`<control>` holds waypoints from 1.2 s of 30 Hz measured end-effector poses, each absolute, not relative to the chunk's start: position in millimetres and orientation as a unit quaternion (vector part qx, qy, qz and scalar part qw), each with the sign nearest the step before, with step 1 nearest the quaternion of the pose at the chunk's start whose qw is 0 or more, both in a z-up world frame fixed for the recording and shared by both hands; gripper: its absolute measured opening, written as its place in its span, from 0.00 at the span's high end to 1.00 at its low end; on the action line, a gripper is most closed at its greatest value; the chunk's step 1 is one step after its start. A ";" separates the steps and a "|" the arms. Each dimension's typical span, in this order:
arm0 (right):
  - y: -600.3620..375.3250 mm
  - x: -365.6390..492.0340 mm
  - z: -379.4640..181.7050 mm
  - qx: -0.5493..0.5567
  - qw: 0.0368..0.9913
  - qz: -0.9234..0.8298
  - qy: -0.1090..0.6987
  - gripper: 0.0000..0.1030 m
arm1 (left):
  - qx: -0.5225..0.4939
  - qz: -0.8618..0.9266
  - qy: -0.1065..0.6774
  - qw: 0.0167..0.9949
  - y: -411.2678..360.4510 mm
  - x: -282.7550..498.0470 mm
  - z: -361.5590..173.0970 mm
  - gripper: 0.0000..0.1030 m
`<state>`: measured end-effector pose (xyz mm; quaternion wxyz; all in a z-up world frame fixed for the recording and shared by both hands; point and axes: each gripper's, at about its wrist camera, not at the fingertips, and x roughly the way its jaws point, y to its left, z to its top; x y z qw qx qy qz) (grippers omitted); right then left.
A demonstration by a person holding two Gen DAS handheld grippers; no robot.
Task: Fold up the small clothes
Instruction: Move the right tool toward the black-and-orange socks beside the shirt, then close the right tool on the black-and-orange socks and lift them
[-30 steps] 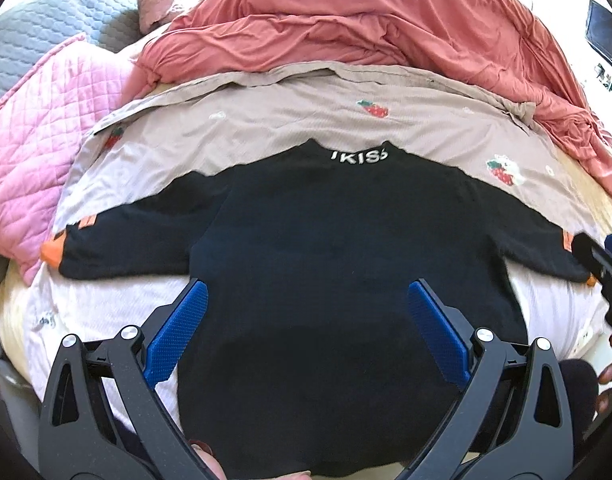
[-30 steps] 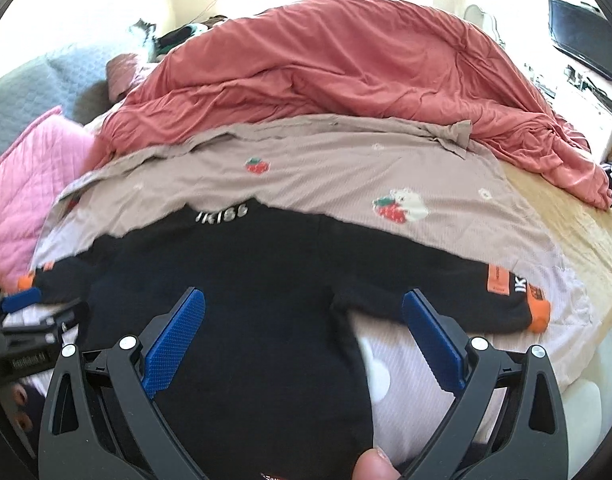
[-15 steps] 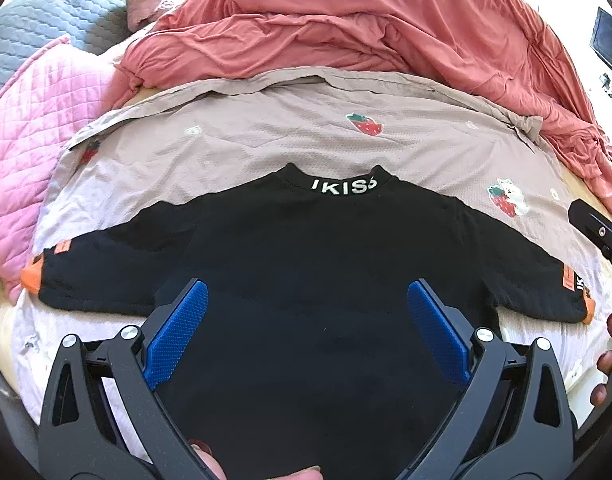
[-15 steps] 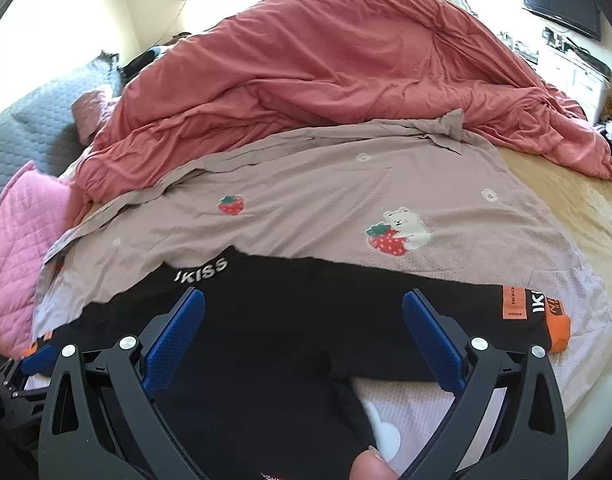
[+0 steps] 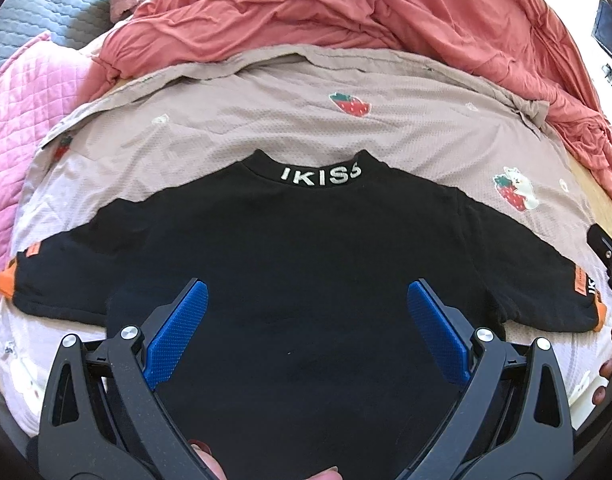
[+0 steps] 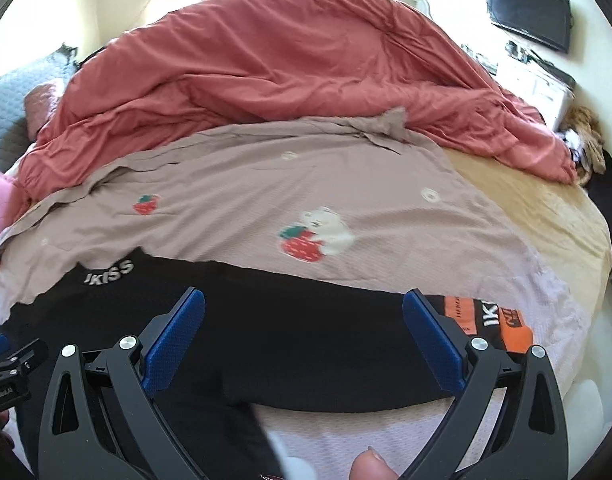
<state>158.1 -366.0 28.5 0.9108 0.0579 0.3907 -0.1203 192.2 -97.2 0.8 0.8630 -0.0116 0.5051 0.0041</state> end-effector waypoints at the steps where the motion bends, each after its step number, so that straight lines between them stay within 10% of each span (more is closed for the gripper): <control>1: -371.8 156.8 25.5 0.062 0.909 -0.126 0.391 0.04 | -0.012 0.006 0.510 0.860 -98.6 193.4 -4.1 0.08; 29: -575.3 110.5 -57.1 0.197 0.779 -0.392 0.447 0.05 | 0.042 -0.042 0.536 0.842 -164.1 185.4 -72.5 0.08; 36: -578.7 115.5 -75.4 0.230 0.766 -0.358 0.481 0.37 | 0.046 -0.040 0.560 0.827 -163.7 185.0 -94.3 0.08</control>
